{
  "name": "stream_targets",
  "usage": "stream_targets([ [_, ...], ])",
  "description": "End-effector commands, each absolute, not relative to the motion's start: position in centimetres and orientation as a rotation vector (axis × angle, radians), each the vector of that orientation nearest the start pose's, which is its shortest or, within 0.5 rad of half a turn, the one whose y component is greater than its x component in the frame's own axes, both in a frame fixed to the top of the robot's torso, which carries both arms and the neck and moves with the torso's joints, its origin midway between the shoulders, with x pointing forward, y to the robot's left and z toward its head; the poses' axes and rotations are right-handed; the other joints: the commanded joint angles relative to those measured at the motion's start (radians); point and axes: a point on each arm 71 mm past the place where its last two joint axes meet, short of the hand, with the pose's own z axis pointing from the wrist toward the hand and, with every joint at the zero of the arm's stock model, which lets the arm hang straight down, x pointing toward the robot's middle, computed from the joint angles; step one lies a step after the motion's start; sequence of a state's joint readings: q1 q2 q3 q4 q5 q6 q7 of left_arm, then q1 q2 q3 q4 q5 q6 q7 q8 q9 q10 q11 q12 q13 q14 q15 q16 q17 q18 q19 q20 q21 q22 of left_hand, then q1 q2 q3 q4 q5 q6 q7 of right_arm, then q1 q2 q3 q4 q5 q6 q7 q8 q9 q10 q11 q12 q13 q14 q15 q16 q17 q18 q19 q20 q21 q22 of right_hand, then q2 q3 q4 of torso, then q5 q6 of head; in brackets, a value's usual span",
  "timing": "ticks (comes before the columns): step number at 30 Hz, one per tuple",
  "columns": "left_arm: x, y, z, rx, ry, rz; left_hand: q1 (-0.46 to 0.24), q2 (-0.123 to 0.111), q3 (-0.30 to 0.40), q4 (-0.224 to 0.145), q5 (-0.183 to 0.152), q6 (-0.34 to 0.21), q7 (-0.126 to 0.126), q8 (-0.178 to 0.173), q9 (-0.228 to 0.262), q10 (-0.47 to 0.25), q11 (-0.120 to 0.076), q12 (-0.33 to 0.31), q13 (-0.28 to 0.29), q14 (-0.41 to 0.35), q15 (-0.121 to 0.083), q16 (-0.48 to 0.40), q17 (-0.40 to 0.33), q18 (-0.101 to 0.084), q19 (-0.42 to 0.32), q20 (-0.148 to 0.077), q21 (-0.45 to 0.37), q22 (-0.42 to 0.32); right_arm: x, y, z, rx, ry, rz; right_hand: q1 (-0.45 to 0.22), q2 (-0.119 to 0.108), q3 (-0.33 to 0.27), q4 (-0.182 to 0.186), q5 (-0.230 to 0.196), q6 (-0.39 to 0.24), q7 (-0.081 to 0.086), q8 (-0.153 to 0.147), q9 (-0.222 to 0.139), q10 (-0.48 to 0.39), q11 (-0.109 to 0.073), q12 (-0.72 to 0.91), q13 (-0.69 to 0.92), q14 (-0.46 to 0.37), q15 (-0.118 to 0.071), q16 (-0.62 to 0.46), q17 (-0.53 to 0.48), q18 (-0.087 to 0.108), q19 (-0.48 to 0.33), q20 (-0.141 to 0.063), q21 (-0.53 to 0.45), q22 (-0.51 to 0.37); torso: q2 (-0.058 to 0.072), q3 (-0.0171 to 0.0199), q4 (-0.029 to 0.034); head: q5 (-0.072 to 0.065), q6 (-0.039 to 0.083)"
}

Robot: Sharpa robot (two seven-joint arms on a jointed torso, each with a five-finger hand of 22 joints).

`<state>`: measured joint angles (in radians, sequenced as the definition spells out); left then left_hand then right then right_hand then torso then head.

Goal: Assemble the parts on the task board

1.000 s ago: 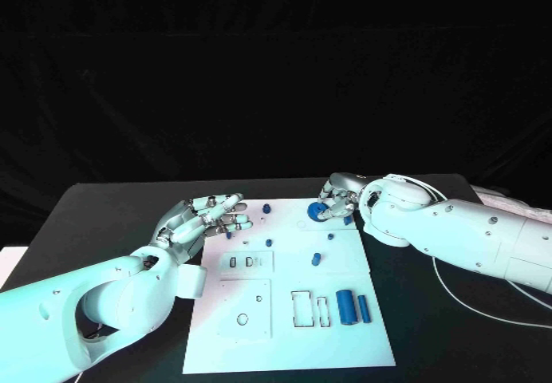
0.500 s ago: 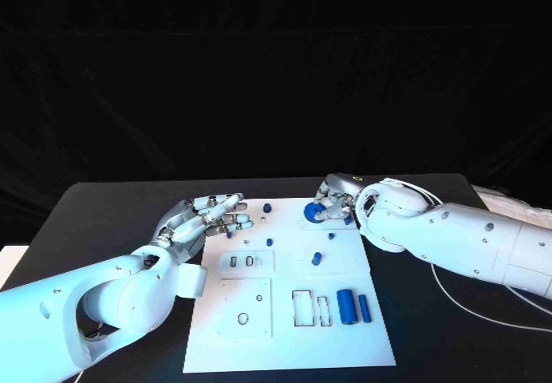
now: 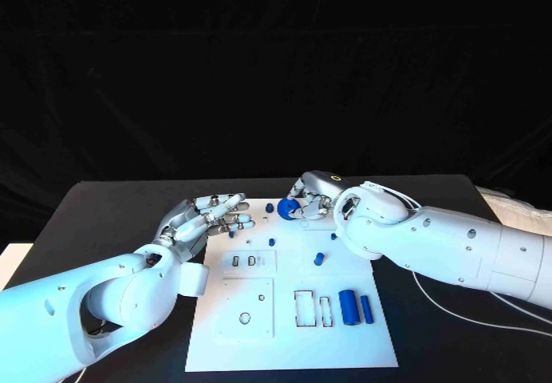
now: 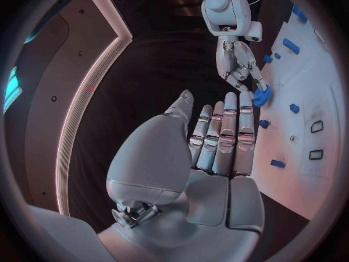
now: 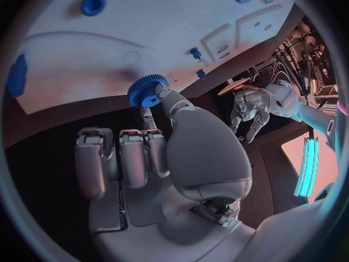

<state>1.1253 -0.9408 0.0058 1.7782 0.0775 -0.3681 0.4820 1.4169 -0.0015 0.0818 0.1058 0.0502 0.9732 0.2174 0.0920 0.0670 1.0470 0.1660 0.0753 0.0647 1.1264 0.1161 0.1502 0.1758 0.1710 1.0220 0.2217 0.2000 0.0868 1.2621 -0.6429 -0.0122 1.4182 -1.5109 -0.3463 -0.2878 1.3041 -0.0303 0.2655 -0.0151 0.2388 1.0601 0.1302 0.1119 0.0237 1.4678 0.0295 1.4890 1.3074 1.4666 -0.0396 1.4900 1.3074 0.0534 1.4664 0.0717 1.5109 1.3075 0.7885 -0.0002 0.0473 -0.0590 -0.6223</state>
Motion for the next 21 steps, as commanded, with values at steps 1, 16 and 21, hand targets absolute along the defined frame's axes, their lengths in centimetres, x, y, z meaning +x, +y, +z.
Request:
stream_targets([
  [1,43.4,18.6,-16.9,-1.196,1.361,-1.732,0.006,0.005,0.000,-0.006,0.006,0.004,0.000,-0.005,-0.001,0.009,-0.001,-0.005,0.001,0.005,-0.001,-0.003,0.001,0.011,0.006,0.001,-0.006,-0.001,51.8,-12.5,-14.6,-0.172,1.536,0.579,-0.014,-0.006,0.011,0.009,0.003,0.038,-0.020,0.000,0.067,0.069,-0.005,0.003,0.205,0.071,-0.006,0.002,0.067,-0.017,0.013,-0.007,0.004,0.098,0.001,-0.0006,0.0041,0.002,-0.001],
  [16,43.5,18.6,-17.0,-1.196,1.359,-1.732,0.006,0.005,0.000,-0.006,0.006,0.004,0.000,-0.005,-0.001,0.009,-0.001,-0.005,0.001,0.005,-0.001,-0.003,0.001,0.011,0.006,0.001,-0.006,-0.001,51.9,-9.0,-16.7,-0.237,1.584,0.583,-0.024,-0.012,0.017,0.008,-0.011,0.033,-0.018,-0.007,0.066,0.068,-0.003,-0.002,0.203,0.070,-0.005,0.001,0.065,-0.017,0.013,-0.007,0.003,0.097,0.001,0.0005,-0.0001,0.014,-0.012],
  [21,43.5,18.7,-17.0,-1.197,1.359,-1.730,0.006,0.005,0.000,-0.006,0.006,0.004,0.000,-0.005,-0.001,0.009,-0.001,-0.005,0.001,0.005,-0.001,-0.003,0.001,0.011,0.006,0.001,-0.006,-0.001,51.7,-8.5,-17.1,-0.250,1.599,0.586,-0.029,-0.015,0.018,0.008,-0.015,0.031,-0.016,-0.010,0.065,0.067,-0.002,-0.004,0.201,0.070,-0.004,0.001,0.064,-0.017,0.013,-0.006,0.003,0.097,0.001,0.0006,-0.0017,0.017,-0.015],
])
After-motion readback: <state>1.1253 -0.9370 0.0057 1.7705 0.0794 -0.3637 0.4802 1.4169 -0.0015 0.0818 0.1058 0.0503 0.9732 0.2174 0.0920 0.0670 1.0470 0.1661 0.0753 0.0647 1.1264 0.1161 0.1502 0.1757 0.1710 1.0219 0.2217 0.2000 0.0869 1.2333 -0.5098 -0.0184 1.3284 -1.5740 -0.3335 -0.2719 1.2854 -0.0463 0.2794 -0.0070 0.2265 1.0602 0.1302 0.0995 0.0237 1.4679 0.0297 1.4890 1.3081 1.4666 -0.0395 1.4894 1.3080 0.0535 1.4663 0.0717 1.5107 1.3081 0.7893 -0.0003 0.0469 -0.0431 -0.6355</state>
